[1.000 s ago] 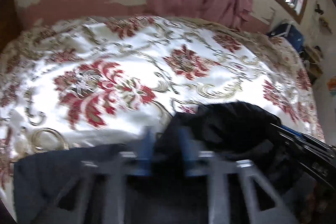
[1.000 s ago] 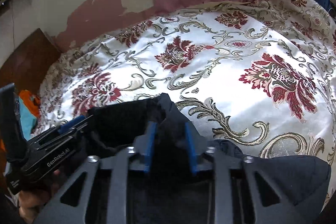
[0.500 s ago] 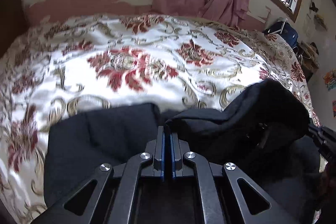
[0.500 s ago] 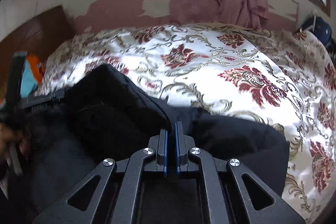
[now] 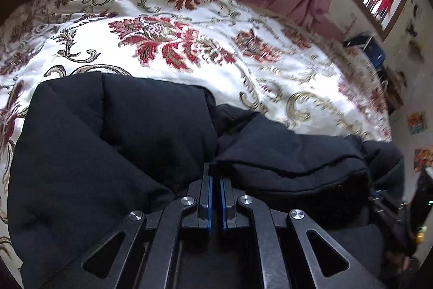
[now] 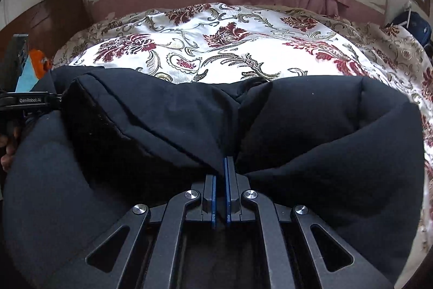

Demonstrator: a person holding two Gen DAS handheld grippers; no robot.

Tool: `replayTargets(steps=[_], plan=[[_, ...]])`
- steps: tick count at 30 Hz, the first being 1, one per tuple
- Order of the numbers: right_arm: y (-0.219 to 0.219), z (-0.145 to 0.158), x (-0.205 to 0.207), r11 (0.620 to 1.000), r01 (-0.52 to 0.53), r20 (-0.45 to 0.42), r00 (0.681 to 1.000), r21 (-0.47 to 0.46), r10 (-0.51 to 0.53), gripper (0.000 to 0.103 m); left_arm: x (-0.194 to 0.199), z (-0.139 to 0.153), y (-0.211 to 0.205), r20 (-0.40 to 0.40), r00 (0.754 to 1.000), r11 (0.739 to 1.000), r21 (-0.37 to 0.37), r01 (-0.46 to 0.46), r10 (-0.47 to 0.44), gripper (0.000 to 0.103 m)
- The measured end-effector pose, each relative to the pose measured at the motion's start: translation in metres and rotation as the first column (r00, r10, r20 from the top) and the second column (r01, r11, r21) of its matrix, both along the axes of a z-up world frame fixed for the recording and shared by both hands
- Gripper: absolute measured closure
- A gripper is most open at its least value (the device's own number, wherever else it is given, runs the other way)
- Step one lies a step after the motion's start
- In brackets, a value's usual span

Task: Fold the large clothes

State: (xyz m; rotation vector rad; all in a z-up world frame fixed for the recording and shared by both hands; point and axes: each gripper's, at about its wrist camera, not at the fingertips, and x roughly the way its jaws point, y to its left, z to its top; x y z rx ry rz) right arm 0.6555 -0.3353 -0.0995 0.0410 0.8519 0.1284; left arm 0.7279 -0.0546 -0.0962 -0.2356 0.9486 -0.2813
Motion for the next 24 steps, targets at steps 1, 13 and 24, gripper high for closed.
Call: replayTargets(steps=[1, 13, 24], plan=[[-0.001, -0.001, -0.001, 1.000, 0.000, 0.005, 1.000, 0.006, 0.000, 0.099, -0.004, 0.004, 0.003, 0.013, 1.000, 1.000, -0.031, 0.001, -0.001, 0.095], [0.003, -0.003, -0.006, 1.000, 0.006, 0.050, 0.999, -0.005, -0.006, 0.099, -0.033, 0.045, -0.018, 0.217, 0.974, 0.977, -0.184, 0.111, -0.070, 0.095], [-0.004, 0.079, -0.038, 0.994, -0.071, 0.186, 0.981, 0.080, 0.055, 0.096, -0.002, -0.008, -0.056, 0.068, 0.984, 0.975, -0.133, 0.175, -0.167, 0.095]])
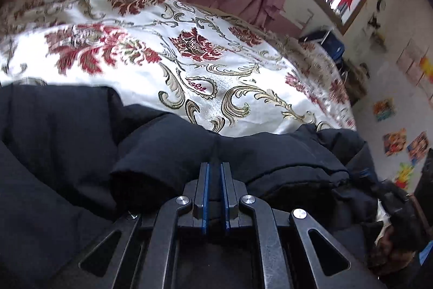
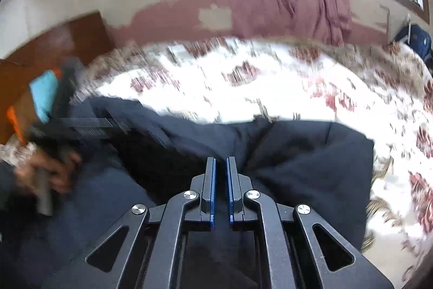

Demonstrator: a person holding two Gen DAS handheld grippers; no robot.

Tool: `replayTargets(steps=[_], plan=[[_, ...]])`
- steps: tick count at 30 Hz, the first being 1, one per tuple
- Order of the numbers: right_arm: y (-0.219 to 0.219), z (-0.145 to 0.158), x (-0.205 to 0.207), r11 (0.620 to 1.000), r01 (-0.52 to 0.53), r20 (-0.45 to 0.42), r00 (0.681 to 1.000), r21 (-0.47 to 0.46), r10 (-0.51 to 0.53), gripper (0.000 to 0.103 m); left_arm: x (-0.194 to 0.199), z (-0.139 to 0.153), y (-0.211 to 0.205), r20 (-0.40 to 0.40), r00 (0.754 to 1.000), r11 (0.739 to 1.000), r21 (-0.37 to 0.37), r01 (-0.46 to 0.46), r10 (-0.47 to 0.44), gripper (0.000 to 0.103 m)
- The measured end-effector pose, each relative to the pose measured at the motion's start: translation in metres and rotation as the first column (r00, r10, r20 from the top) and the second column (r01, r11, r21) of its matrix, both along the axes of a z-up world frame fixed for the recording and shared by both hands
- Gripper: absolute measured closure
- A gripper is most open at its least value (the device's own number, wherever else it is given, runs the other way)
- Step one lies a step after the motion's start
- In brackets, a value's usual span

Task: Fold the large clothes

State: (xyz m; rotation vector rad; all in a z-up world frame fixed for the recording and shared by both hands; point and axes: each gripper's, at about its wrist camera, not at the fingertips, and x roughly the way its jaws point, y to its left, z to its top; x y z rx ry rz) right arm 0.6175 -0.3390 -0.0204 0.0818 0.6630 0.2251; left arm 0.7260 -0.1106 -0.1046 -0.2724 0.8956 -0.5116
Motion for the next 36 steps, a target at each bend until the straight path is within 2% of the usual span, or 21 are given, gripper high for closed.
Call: replayTargets(steps=[1, 4, 6, 8, 9, 10, 12, 14, 16, 19, 24, 26, 28, 30, 32, 34, 36], plan=[[0.002, 0.007, 0.010, 1.000, -0.006, -0.014, 1.000, 0.026, 0.007, 0.094, 0.000, -0.002, 0.002, -0.004, 1.000, 1.000, -0.010, -0.003, 0.003, 0.095], [0.011, 0.004, 0.055, 0.990, -0.026, -0.149, 0.988, 0.139, 0.047, 0.091, -0.006, -0.004, 0.000, 0.010, 1.000, 1.000, 0.007, 0.001, -0.001, 0.095], [0.020, -0.010, 0.084, 0.981, -0.014, -0.229, 0.972, 0.194, 0.060, 0.091, -0.007, -0.003, 0.000, 0.011, 1.000, 1.000, 0.011, 0.003, -0.003, 0.095], [0.031, -0.032, 0.103, 0.968, -0.024, -0.338, 0.935, 0.248, 0.110, 0.091, -0.009, -0.004, 0.003, 0.007, 1.000, 1.000, 0.002, 0.008, -0.008, 0.095], [0.040, -0.047, 0.107, 0.973, -0.043, -0.400, 0.907, 0.228, 0.134, 0.091, -0.009, -0.004, 0.004, 0.004, 1.000, 1.000, 0.001, 0.012, -0.012, 0.095], [0.048, -0.058, 0.105, 0.985, -0.055, -0.428, 0.896, 0.163, 0.121, 0.091, -0.009, -0.005, 0.004, 0.000, 1.000, 1.000, 0.003, 0.021, -0.021, 0.095], [0.056, -0.071, 0.093, 0.989, -0.111, -0.430, 0.892, 0.095, 0.141, 0.092, -0.010, -0.008, 0.002, -0.019, 0.999, 0.999, 0.023, 0.046, -0.045, 0.095], [0.056, -0.081, 0.084, 0.986, -0.150, -0.458, 0.873, 0.072, 0.166, 0.094, -0.015, -0.011, -0.009, -0.032, 0.996, 0.990, 0.112, 0.092, -0.089, 0.095], [0.053, -0.092, 0.077, 0.984, -0.172, -0.480, 0.860, 0.045, 0.172, 0.099, -0.018, -0.014, -0.014, -0.031, 0.994, 0.982, 0.157, 0.107, -0.103, 0.095], [0.041, -0.102, 0.094, 0.989, -0.124, -0.486, 0.861, 0.079, 0.147, 0.103, -0.009, -0.023, -0.017, -0.068, 0.993, 0.980, 0.168, 0.104, -0.094, 0.096], [0.051, -0.113, 0.095, 0.994, -0.100, -0.427, 0.898, 0.045, 0.109, 0.103, 0.001, -0.035, -0.017, -0.100, 0.993, 0.982, 0.172, 0.081, -0.064, 0.099], [0.048, -0.109, 0.090, 0.993, -0.097, -0.401, 0.909, 0.066, 0.116, 0.103, -0.003, -0.034, -0.014, -0.084, 0.994, 0.985, 0.156, 0.079, -0.066, 0.099], [0.039, -0.100, 0.079, 0.992, -0.078, -0.363, 0.925, 0.099, 0.109, 0.103, -0.007, -0.030, -0.007, -0.062, 0.996, 0.992, 0.104, 0.074, -0.068, 0.099], [0.028, -0.088, 0.060, 0.993, -0.027, -0.290, 0.955, 0.117, 0.060, 0.103, -0.016, -0.025, 0.004, -0.015, 0.998, 0.998, 0.040, 0.057, -0.056, 0.099], [0.016, -0.080, 0.045, 0.990, 0.025, -0.229, 0.973, 0.142, 0.008, 0.103, -0.023, -0.021, 0.013, 0.015, 1.000, 1.000, 0.009, 0.022, -0.022, 0.099], [0.002, -0.078, 0.037, 0.982, 0.090, -0.200, 0.978, 0.166, -0.056, 0.103, -0.028, -0.020, 0.018, 0.026, 0.999, 1.000, 0.010, -0.028, 0.027, 0.099], [-0.001, -0.084, 0.042, 0.981, 0.111, -0.223, 0.972, 0.162, -0.073, 0.103, -0.029, -0.020, 0.021, 0.024, 0.998, 0.998, 0.013, -0.062, 0.062, 0.099]])
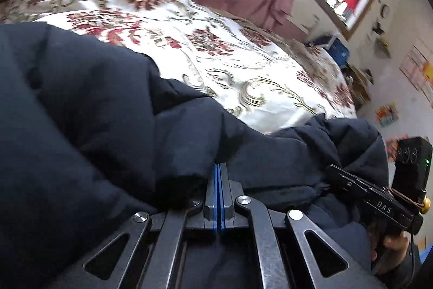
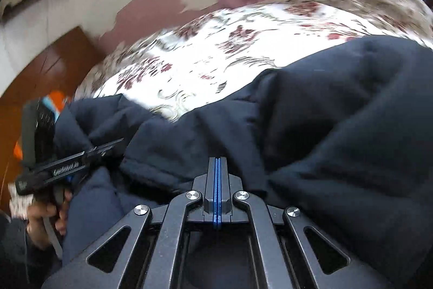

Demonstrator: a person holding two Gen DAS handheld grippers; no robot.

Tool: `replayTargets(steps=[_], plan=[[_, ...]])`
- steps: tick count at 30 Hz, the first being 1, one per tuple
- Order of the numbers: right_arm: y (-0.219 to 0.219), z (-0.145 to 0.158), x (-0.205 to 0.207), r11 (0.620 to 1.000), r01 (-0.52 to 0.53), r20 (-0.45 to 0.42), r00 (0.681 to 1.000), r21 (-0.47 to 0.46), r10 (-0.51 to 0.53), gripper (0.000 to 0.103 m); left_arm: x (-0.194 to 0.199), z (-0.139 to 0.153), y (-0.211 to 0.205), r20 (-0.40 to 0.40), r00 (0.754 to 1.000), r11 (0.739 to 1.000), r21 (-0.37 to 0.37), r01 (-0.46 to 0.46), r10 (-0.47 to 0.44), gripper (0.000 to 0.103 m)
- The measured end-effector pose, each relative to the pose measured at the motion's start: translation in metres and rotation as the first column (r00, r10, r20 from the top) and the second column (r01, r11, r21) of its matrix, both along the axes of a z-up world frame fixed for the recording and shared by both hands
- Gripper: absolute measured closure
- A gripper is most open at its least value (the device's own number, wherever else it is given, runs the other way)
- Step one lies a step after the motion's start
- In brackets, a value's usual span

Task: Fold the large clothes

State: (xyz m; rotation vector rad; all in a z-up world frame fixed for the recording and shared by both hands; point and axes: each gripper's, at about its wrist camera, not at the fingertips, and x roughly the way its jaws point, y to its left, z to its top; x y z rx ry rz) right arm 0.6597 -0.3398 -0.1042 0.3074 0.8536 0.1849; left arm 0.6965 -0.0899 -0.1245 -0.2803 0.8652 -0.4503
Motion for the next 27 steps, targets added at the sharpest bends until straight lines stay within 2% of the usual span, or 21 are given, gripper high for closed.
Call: replayTargets(steps=[4, 7, 12, 14, 17, 18, 19, 20, 21, 22, 23, 24, 25, 27], plan=[[0.014, -0.016, 0.018, 0.997, -0.012, -0.066, 0.998, -0.078, 0.007, 0.103, 0.013, -0.011, -0.001, -0.074, 0.997, 1.000, -0.003, -0.015, 0.015, 0.099], [0.021, -0.021, 0.029, 0.995, -0.011, -0.088, 0.996, -0.097, 0.002, 0.103, 0.024, -0.017, -0.004, -0.116, 0.993, 1.000, -0.003, -0.014, 0.013, 0.099], [0.014, -0.011, 0.012, 0.999, -0.005, -0.022, 1.000, -0.048, 0.004, 0.103, 0.011, -0.012, 0.002, -0.069, 0.998, 0.998, -0.055, -0.009, 0.005, 0.099], [0.011, -0.004, 0.003, 0.999, -0.002, 0.014, 1.000, -0.038, 0.002, 0.103, 0.004, -0.006, 0.003, -0.049, 0.999, 0.999, -0.050, -0.021, 0.018, 0.099], [0.009, 0.008, -0.012, 0.999, 0.015, 0.064, 0.998, -0.052, -0.011, 0.097, -0.012, 0.011, 0.004, 0.007, 0.999, 0.999, -0.034, -0.042, 0.042, 0.097], [0.009, 0.015, -0.017, 0.998, 0.021, 0.088, 0.996, -0.052, -0.016, 0.089, -0.016, 0.016, 0.007, 0.026, 0.999, 0.998, -0.035, -0.046, 0.047, 0.094], [0.008, 0.021, -0.023, 0.998, 0.028, 0.107, 0.994, -0.051, -0.022, 0.074, -0.022, 0.023, 0.008, 0.052, 0.997, 0.998, -0.037, -0.052, 0.054, 0.089], [0.007, 0.027, -0.029, 0.998, 0.036, 0.126, 0.992, -0.052, -0.029, 0.068, -0.030, 0.031, 0.011, 0.075, 0.995, 0.997, -0.040, -0.068, 0.070, 0.084], [0.007, 0.032, -0.034, 0.997, 0.049, 0.142, 0.989, -0.062, -0.040, 0.054, -0.033, 0.035, 0.012, 0.082, 0.993, 0.996, -0.039, -0.078, 0.081, 0.068], [0.008, 0.038, -0.040, 0.996, 0.061, 0.165, 0.985, -0.071, -0.048, 0.050, -0.038, 0.040, 0.015, 0.091, 0.991, 0.994, -0.032, -0.100, 0.102, 0.042], [0.006, 0.044, -0.046, 0.995, 0.065, 0.179, 0.982, -0.075, -0.051, 0.049, -0.048, 0.048, 0.019, 0.113, 0.984, 0.991, -0.032, -0.133, 0.136, 0.030], [0.005, 0.048, -0.052, 0.994, 0.071, 0.183, 0.982, -0.082, -0.055, 0.048, -0.056, 0.054, 0.023, 0.142, 0.978, 0.988, -0.051, -0.144, 0.150, 0.025], [0.004, 0.053, -0.057, 0.993, 0.079, 0.186, 0.981, -0.087, -0.062, 0.047, -0.061, 0.058, 0.025, 0.155, 0.976, 0.987, -0.062, -0.147, 0.155, 0.024], [0.002, 0.064, -0.069, 0.991, 0.092, 0.197, 0.978, -0.093, -0.072, 0.041, -0.075, 0.071, 0.029, 0.164, 0.971, 0.984, -0.048, -0.171, 0.176, 0.017]])
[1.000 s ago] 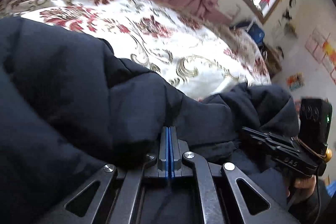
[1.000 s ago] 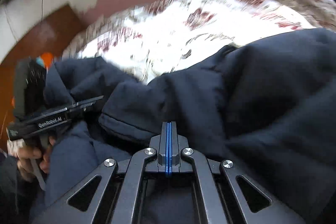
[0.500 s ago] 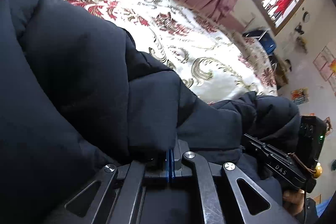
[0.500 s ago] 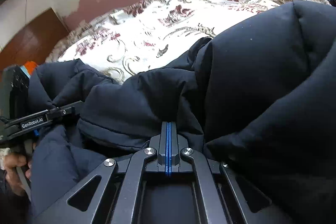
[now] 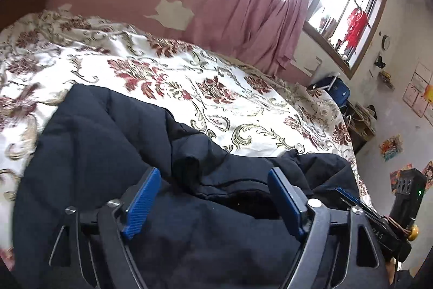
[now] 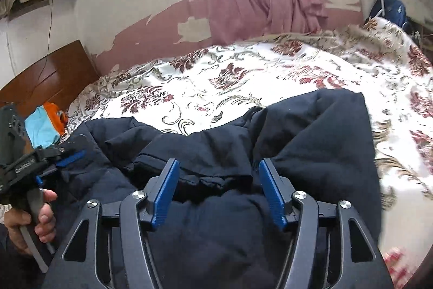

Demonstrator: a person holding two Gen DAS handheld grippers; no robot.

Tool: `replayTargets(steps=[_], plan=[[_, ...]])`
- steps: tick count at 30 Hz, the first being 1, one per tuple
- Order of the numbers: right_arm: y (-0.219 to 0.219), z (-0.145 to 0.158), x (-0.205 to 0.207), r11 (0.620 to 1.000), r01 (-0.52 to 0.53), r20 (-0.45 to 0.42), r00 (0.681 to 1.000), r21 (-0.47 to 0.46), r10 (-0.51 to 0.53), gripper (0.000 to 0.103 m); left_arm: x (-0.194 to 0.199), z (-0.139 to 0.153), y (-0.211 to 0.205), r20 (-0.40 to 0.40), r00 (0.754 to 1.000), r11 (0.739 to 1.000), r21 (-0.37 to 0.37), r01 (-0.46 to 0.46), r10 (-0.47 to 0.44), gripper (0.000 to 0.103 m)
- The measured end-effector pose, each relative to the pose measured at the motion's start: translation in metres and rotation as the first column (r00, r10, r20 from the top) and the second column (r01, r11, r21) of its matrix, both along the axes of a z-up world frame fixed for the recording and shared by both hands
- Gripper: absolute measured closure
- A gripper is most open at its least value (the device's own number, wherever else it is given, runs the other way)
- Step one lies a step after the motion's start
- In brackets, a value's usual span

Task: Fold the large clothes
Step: 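Open both grippers to release the hem onto the collar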

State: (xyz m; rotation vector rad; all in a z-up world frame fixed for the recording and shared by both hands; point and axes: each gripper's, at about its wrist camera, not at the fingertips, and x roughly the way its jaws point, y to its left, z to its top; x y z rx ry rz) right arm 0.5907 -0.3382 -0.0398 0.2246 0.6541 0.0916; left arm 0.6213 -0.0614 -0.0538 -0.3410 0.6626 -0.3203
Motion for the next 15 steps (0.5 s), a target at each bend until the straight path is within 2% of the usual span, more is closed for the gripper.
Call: replayTargets(steps=[6, 9, 15], plan=[[0.006, 0.041, -0.040, 0.999, -0.007, 0.052, 0.999, -0.044, 0.009, 0.018, -0.041, 0.032, 0.002, 0.056, 0.997, 0.992, 0.112, -0.057, 0.051, 0.006], [0.012, 0.058, -0.060, 0.999, -0.010, 0.079, 0.997, -0.046, 0.013, 0.008, -0.063, 0.047, 0.000, 0.084, 0.996, 0.987, 0.148, -0.055, 0.043, 0.005], [0.027, 0.091, -0.098, 0.994, -0.012, 0.129, 0.991, -0.109, 0.026, 0.006, -0.114, 0.080, -0.002, 0.151, 0.988, 0.976, 0.208, -0.066, 0.034, 0.004]])
